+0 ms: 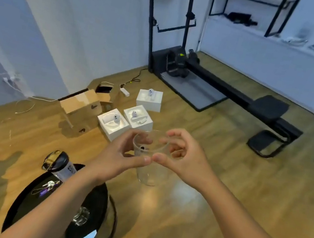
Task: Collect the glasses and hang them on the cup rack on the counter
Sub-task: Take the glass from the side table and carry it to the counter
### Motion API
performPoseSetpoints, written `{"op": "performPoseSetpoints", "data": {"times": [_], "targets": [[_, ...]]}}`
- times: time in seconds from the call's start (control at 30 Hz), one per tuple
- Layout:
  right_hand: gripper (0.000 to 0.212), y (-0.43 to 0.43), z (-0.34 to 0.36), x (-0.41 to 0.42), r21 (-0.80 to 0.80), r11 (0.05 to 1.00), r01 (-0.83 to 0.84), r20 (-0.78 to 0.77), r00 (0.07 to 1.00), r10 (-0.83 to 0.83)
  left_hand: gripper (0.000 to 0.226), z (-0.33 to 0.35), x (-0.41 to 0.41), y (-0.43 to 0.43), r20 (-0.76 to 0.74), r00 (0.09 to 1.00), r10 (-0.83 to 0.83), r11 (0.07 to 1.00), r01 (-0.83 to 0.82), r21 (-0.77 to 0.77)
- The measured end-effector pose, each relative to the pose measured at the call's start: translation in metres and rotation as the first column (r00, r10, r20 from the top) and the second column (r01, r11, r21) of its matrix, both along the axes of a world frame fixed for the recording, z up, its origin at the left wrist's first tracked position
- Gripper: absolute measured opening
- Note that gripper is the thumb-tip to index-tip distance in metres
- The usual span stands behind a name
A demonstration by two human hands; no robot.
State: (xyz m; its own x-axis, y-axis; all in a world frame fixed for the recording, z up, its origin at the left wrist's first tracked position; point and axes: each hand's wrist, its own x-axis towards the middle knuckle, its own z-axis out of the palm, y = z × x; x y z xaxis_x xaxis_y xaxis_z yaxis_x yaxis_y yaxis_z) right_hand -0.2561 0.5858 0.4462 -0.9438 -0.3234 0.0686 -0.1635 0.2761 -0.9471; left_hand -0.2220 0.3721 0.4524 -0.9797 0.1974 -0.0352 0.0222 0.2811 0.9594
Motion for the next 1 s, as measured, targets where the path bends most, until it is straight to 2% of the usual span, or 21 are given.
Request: {"op": "performPoseSetpoints", "data": {"times": [0.13,0.27,0.4,0.53,0.7,0.87,1.0], "targets": [[0.064,0.056,-0.002,-0.021,-0.044,0.991,0.127,0.018,0.992,-0.127,0.064,-0.007,-0.047,0.060,0.059,0.997,-0.056,0.996,0.051,0.074],[0.074,0.106,-0.011,-0.052,-0.045,0.963,0.266,0.034,0.964,-0.265,0.065,-0.017,-0.105,0.117,0.091,0.984,-0.154,0.980,0.140,0.144],[0.061,0.159,-0.020,-0.098,-0.038,0.904,0.425,0.041,0.905,-0.424,0.082,-0.030,-0.173,0.177,0.129,0.947,-0.295,0.941,0.264,0.213],[0.067,0.205,-0.013,-0.150,0.038,0.838,0.544,0.061,0.836,-0.545,0.086,-0.037,-0.243,0.232,0.149,0.888,-0.435,0.881,0.386,0.273],[0.054,0.252,0.008,-0.210,0.111,0.791,0.601,0.049,0.792,-0.608,0.071,-0.034,-0.322,0.290,0.126,0.833,-0.538,0.818,0.480,0.317],[0.042,0.293,0.010,-0.249,0.081,0.770,0.633,0.075,0.766,-0.638,0.071,-0.029,-0.377,0.337,0.104,0.801,-0.589,0.777,0.526,0.346],[0.064,0.335,0.000,-0.275,0.002,0.762,0.648,0.222,0.743,-0.632,0.065,-0.029,-0.414,0.380,0.096,0.820,-0.564,0.778,0.489,0.395]]}}
